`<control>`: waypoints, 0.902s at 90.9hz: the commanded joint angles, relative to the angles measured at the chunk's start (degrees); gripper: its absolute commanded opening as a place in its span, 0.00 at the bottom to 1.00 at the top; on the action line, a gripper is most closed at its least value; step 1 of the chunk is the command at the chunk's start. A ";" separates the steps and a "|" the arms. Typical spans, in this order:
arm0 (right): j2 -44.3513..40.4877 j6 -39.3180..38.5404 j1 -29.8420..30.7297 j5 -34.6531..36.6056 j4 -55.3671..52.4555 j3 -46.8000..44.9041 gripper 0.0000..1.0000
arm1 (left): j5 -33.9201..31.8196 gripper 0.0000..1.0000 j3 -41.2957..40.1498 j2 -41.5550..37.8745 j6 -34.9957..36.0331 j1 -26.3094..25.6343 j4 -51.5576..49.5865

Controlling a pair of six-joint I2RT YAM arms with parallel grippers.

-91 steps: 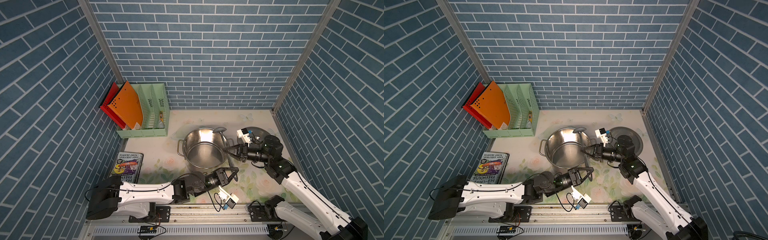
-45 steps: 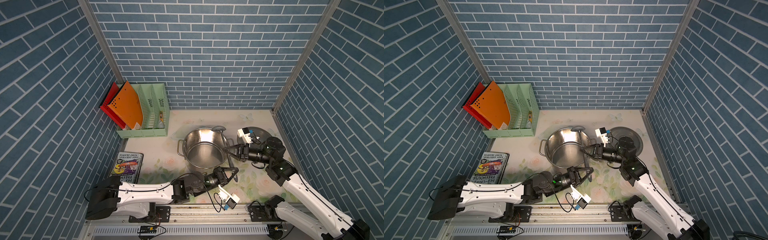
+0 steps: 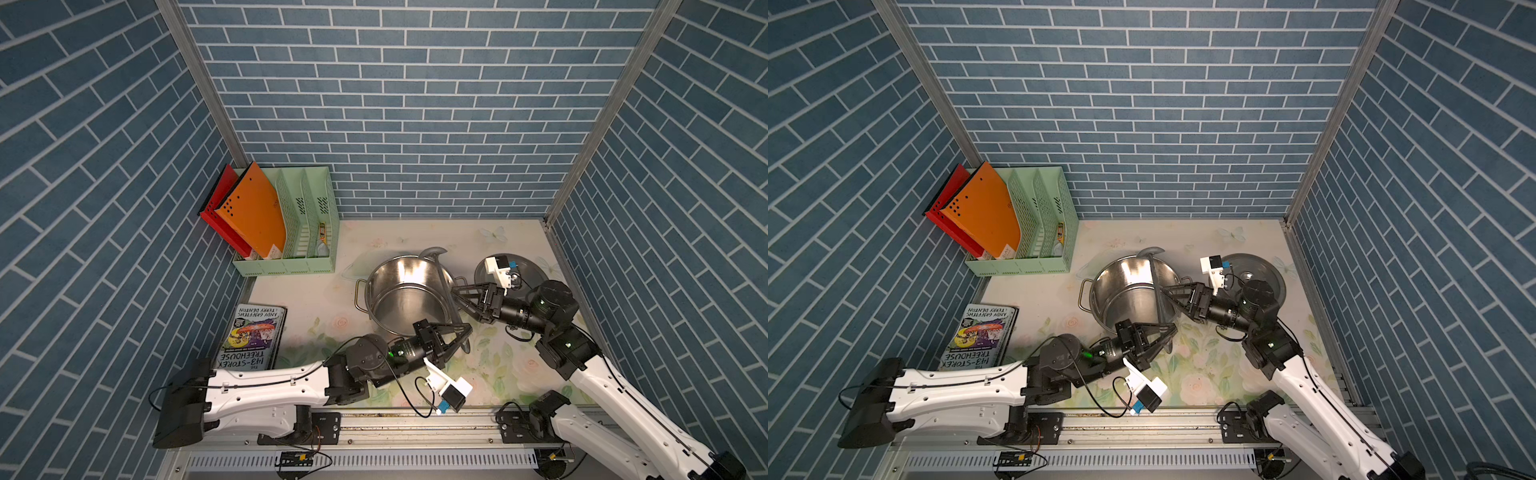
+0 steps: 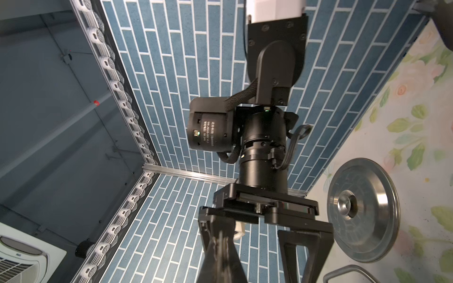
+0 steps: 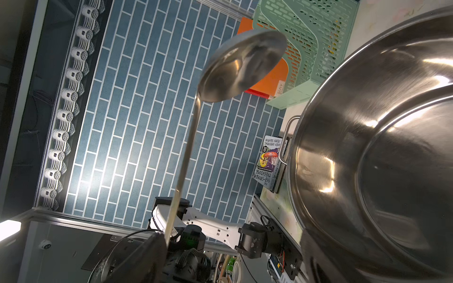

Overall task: Stir the soup with a spoon
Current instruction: Pick up the spoon from the center of the board, then stir the soup in the pan with a stick.

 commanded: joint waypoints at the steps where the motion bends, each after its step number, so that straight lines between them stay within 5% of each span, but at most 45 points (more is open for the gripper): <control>1: -3.87 -3.28 0.29 4.69 2.42 -1.43 0.92 | 1.92 0.00 3.41 -2.71 -6.72 1.24 0.28; 17: -8.13 -9.62 0.29 8.31 2.17 -0.02 0.90 | 4.52 0.00 6.25 -5.23 -16.93 4.68 -3.43; 49: -10.96 -28.50 0.29 12.17 -11.03 4.58 0.87 | 6.18 0.00 20.96 -7.88 -57.46 12.10 -23.87; 68: -15.71 -31.39 0.29 16.85 -9.66 -0.77 0.86 | -4.37 0.00 21.10 -6.43 -69.01 15.43 -31.08; 82: -18.69 -32.33 0.28 19.08 -9.73 -2.93 0.86 | -5.66 0.00 18.52 -4.72 -74.79 19.37 -30.75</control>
